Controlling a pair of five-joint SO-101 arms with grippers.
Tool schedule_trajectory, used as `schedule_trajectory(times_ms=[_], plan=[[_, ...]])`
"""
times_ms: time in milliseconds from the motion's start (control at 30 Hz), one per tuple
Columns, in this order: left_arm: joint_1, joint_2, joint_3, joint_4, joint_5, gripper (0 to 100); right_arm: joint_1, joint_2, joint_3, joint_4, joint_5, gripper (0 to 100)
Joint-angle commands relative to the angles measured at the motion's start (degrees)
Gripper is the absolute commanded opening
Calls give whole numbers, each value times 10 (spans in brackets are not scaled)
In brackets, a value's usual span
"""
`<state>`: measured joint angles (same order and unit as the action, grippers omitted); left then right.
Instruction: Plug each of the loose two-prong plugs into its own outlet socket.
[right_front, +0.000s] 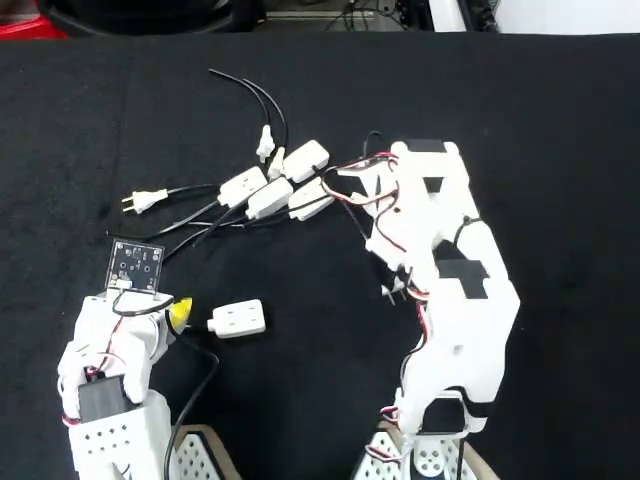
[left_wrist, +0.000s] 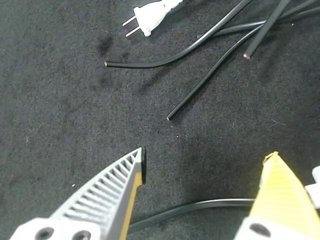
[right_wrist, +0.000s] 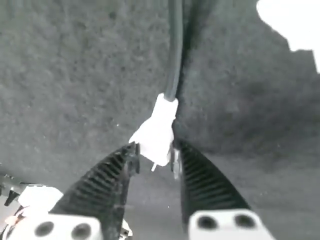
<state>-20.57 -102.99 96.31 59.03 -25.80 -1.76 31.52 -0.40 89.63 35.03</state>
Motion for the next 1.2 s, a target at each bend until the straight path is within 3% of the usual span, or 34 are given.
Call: schedule_trajectory(times_ms=[0,367,633,833,1167], plan=[[7,2,12,-10,-5,363,-33,13,-9,-14,-19,93],[7,2,12,-10,-5,363,-128,15,-6,-10,-50,92],[7,2,12,-10,-5,363,-126,14,-7,-9,-52,76],[7,3,12,-10,-24,363,-127,12,-17,1,-133,22],[7,3,12,-9,-24,363,-113,8,-73,62,-188,12]])
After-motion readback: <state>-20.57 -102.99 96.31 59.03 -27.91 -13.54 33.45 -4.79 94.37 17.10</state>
